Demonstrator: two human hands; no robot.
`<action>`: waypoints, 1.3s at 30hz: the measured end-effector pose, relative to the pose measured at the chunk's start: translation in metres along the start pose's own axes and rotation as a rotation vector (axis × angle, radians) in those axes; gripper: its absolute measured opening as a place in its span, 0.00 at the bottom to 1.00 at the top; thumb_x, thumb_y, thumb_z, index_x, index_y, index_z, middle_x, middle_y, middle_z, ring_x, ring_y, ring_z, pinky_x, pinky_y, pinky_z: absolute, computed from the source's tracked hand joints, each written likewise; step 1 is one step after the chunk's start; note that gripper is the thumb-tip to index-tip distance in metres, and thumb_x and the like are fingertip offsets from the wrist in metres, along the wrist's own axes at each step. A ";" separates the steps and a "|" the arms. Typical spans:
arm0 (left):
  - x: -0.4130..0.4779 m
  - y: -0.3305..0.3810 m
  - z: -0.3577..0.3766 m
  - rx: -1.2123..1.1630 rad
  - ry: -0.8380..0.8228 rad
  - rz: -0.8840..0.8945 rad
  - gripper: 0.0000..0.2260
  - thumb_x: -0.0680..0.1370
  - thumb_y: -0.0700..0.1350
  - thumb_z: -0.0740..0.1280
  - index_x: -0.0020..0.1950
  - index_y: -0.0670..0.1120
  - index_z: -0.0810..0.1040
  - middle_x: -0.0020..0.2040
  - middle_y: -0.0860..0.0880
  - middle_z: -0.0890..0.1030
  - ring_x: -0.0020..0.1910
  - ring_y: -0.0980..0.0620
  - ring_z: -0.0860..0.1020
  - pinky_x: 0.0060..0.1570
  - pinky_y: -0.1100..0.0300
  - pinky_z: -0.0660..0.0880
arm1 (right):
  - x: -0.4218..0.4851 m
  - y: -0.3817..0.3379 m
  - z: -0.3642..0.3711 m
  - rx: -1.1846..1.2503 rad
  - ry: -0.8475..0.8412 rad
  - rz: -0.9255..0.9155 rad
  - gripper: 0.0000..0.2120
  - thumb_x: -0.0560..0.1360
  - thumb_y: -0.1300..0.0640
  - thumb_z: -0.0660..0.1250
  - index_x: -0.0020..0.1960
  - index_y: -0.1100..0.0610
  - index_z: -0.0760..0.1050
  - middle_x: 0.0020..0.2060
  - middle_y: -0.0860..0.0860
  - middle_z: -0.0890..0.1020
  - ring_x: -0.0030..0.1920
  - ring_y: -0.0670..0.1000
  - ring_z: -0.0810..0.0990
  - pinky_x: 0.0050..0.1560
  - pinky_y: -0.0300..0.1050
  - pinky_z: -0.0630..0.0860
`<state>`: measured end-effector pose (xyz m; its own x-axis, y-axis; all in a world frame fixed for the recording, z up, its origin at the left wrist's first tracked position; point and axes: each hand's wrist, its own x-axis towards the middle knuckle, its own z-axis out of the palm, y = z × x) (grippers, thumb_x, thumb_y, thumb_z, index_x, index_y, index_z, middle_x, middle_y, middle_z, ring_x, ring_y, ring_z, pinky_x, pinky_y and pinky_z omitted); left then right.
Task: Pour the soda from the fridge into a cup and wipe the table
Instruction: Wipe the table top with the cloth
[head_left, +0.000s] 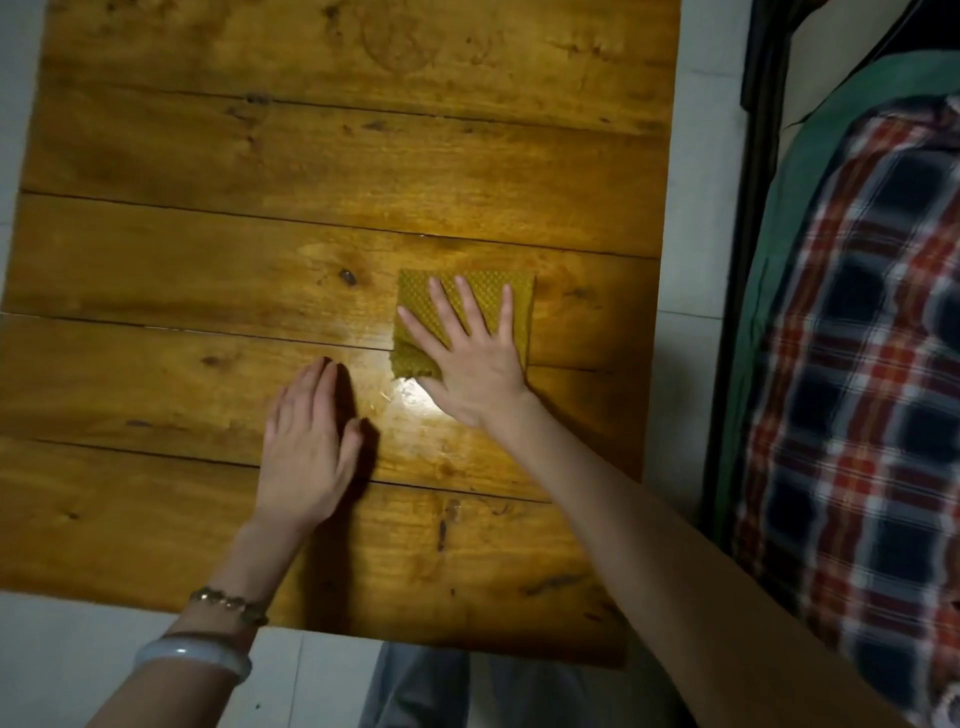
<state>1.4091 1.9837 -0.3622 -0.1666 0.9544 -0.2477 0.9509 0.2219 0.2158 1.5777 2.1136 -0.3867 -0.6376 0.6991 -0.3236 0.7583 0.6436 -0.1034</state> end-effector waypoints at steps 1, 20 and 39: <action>-0.001 -0.005 -0.002 0.001 0.006 -0.007 0.28 0.78 0.52 0.51 0.74 0.39 0.59 0.74 0.39 0.62 0.72 0.40 0.61 0.70 0.45 0.54 | 0.003 -0.005 -0.001 -0.001 -0.002 0.007 0.35 0.76 0.34 0.49 0.75 0.44 0.37 0.76 0.54 0.38 0.74 0.60 0.35 0.65 0.72 0.33; -0.034 -0.010 0.014 0.065 -0.270 0.005 0.47 0.65 0.78 0.49 0.77 0.55 0.41 0.78 0.48 0.46 0.76 0.46 0.45 0.70 0.35 0.45 | -0.009 0.017 0.004 -0.005 -0.008 -0.034 0.37 0.74 0.35 0.55 0.75 0.43 0.39 0.76 0.54 0.41 0.75 0.61 0.39 0.65 0.74 0.36; -0.043 -0.073 -0.005 -0.158 -0.006 -0.151 0.28 0.77 0.53 0.51 0.75 0.41 0.58 0.75 0.41 0.60 0.73 0.42 0.58 0.70 0.43 0.55 | 0.046 -0.039 -0.008 -0.037 -0.013 -0.007 0.33 0.75 0.35 0.48 0.74 0.41 0.38 0.76 0.52 0.41 0.75 0.59 0.39 0.65 0.73 0.35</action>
<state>1.3459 1.9276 -0.3623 -0.3020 0.9068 -0.2941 0.8623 0.3914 0.3212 1.5178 2.1237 -0.3902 -0.6410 0.6906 -0.3350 0.7480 0.6599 -0.0707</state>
